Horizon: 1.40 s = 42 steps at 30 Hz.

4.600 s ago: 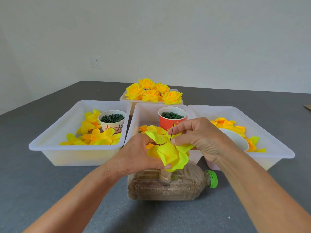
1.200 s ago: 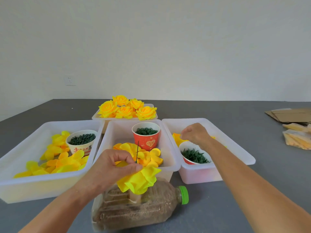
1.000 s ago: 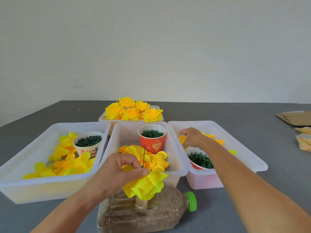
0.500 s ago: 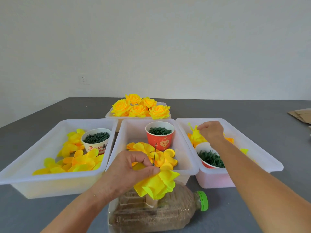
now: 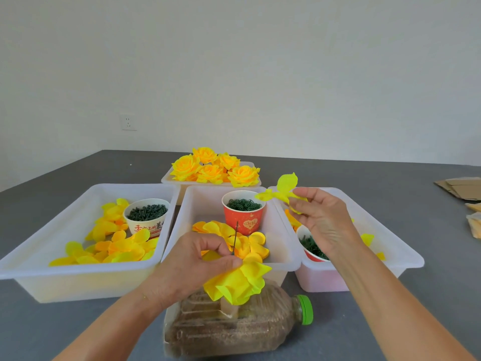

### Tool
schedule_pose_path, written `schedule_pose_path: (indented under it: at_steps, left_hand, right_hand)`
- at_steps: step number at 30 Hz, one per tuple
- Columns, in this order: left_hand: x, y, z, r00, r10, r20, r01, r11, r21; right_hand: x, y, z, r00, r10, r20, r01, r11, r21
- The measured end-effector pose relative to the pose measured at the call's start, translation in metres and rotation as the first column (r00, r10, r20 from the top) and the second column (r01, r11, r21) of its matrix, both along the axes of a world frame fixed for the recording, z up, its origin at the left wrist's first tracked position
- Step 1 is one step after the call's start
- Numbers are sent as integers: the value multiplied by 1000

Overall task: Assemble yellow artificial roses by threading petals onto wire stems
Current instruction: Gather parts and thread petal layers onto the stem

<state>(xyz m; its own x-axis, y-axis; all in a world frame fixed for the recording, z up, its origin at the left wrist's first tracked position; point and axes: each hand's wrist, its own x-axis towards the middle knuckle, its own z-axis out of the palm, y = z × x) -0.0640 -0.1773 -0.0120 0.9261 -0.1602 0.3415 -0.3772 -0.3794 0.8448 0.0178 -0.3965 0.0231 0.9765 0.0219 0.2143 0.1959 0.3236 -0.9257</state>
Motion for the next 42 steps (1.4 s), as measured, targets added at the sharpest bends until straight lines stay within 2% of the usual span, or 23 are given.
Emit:
schedule_pose_path:
  at_steps: [6, 10, 21, 23, 24, 25, 27, 29, 31, 37, 42]
  left_hand:
    - [0, 0, -2, 1000, -23, 18, 23, 1000, -19]
    - [0, 0, -3, 999, -32, 25, 32, 999, -22]
    - [-2, -1, -1, 1000, 8, 12, -8, 1000, -23]
    - [-3, -1, 0, 1000, 3, 7, -3, 1000, -25]
    - [-3, -1, 0, 1000, -1, 6, 1, 1000, -26]
    - [-3, -1, -1, 1000, -2, 9, 2, 1000, -25]
    - [-2, -1, -1, 1000, -4, 11, 5, 1000, -27]
    - [-2, -1, -2, 1000, -14, 13, 14, 999, -32]
    - [-1, -1, -3, 1000, -21, 20, 22, 999, -40]
    - [1, 0, -4, 999, -18, 39, 19, 999, -29]
    - [1, 1, -5, 999, -22, 38, 23, 999, -40]
  right_hand:
    - [-16, 12, 2, 978, 199, 64, -199, 980, 0]
    - [-25, 17, -2, 968, 237, 80, -232, 971, -61]
    - [-36, 26, -7, 985, 116, 130, -89, 976, -200]
    - [-39, 28, -8, 966, 37, 254, 38, 957, -286]
    - [-41, 29, -9, 920, -23, 391, 175, 916, -360]
    - [-43, 29, -10, 829, -62, 556, 339, 845, -413]
    - [-44, 28, -15, 558, -38, 829, 614, 691, -382]
    - [-46, 29, -19, 367, 3, 930, 760, 575, -302]
    - [-49, 29, -22, 257, 8, 966, 829, 511, -225]
    - [-57, 28, -23, 104, 17, 994, 884, 457, -100]
    - [-62, 27, -25, 72, 16, 997, 886, 458, -71]
